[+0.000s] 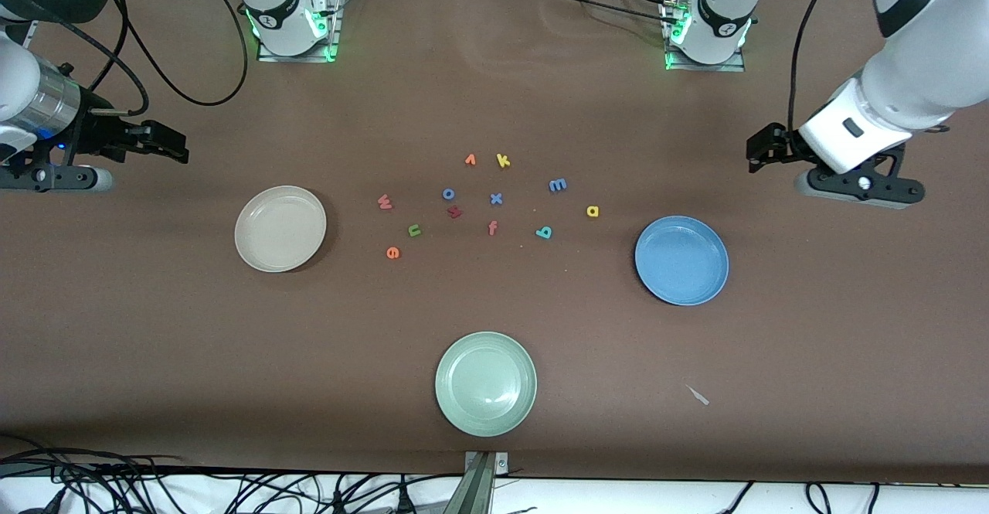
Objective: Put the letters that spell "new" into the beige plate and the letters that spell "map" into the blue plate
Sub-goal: 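Reach the left gripper over the blue foam letter 3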
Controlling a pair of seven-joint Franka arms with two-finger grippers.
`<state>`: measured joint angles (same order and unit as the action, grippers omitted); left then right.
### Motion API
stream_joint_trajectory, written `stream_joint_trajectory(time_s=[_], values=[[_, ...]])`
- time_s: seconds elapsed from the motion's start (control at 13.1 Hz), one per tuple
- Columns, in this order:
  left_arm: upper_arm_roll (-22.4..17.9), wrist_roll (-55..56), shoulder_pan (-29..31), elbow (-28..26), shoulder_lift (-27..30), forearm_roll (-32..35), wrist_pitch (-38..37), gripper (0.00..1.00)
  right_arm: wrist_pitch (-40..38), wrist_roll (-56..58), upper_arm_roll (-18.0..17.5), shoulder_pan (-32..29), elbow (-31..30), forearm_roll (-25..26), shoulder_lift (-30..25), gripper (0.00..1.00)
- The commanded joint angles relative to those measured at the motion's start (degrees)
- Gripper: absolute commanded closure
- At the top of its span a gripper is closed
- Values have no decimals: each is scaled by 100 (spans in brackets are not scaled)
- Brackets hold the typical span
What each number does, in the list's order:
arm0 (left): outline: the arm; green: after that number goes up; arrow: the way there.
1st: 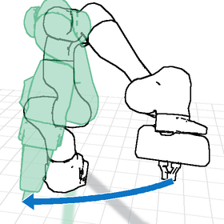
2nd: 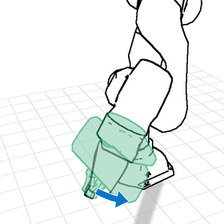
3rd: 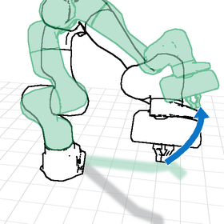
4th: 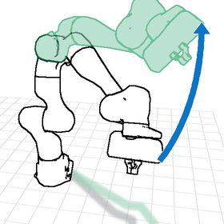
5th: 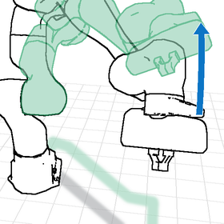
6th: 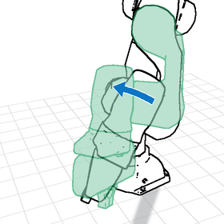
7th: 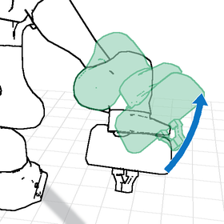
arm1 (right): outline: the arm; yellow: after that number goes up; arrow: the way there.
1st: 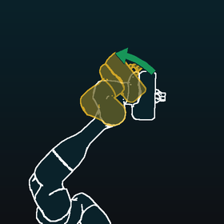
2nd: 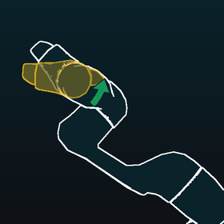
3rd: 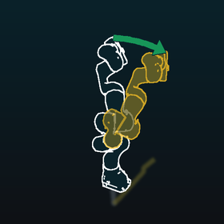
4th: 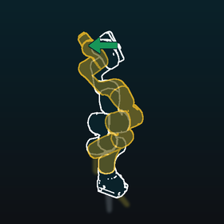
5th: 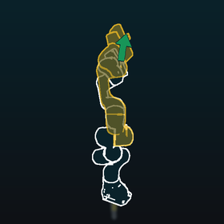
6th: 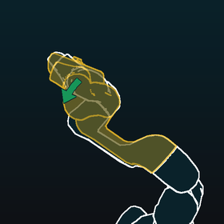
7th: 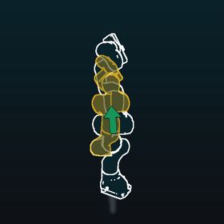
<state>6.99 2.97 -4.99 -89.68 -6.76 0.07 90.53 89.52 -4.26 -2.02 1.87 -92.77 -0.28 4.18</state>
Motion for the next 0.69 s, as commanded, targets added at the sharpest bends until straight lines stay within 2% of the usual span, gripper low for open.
stream_joint_trajectory(time_s=[0.0, 0.31, 0.61], values=[[-22, -51, -160, 162, -325, -86, -61, 0, -111, -40, -18, -3, 39, -7, -58, 0], [-14, -130, -388, 188, -510, -173, -35, 0, -111, -40, -18, -3, 39, -7, -58, 0], [232, -113, -1063, 135, -791, -270, -96, 0, -111, -40, -27, -3, 39, -7, -58, 0]])
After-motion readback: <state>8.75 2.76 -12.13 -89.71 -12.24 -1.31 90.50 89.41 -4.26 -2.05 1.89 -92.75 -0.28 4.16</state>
